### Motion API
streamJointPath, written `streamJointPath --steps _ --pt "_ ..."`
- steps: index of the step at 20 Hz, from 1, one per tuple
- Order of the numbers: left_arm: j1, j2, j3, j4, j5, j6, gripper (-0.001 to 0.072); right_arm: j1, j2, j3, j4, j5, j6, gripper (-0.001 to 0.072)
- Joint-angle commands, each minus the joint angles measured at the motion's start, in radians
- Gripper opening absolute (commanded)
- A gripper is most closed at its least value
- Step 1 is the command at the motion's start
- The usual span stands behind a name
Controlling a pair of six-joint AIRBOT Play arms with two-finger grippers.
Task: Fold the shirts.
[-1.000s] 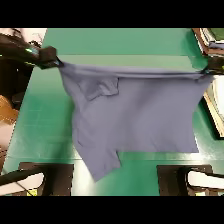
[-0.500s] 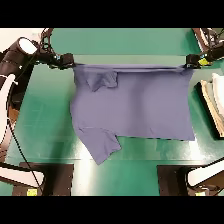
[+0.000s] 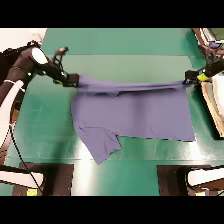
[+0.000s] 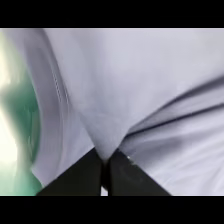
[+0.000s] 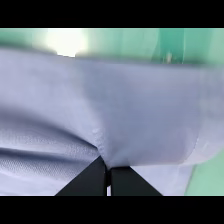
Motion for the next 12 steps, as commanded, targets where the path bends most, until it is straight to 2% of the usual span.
streamJointPath --steps 1,3,4,5,6,7,8,10,12 --pt "-0.033 0.008 -0.145 0.001 0.056 -0.003 0.0026 -0.002 0.032 -0.136 0.008 -0.04 -0.003 0.0015" --pt "-0.031 0.008 -0.179 0.003 0.091 -0.066 0.0028 -0.002 0.032 -0.172 0.008 -0.043 -0.002 0.0015" --pt "-0.029 0.009 -0.179 0.011 0.09 -0.091 0.0175 -0.002 0.032 -0.179 0.013 -0.035 -0.002 0.0029" --pt "-0.029 0.011 -0.177 0.011 0.082 -0.105 0.0539 -0.002 0.032 -0.178 0.016 -0.03 -0.001 0.0244" --pt "-0.029 0.011 -0.171 0.013 0.055 -0.105 0.0615 -0.003 0.035 -0.168 0.016 -0.017 0.004 0.0398" --pt "-0.029 0.014 -0.162 0.027 0.009 -0.104 0.053 -0.008 0.04 -0.151 0.015 0.003 0.003 0.0398" --pt "-0.029 0.029 -0.164 0.046 -0.026 -0.104 0.0509 -0.015 0.056 -0.142 0.015 0.013 0.003 0.0397" --pt "-0.029 0.098 -0.2 0.089 -0.071 -0.104 0.0511 -0.044 0.116 -0.143 0.016 0.027 0.002 0.0386" --pt "-0.029 0.203 -0.307 0.086 -0.064 -0.108 0.0511 -0.081 0.184 -0.143 0.017 0.074 -0.01 0.0387"
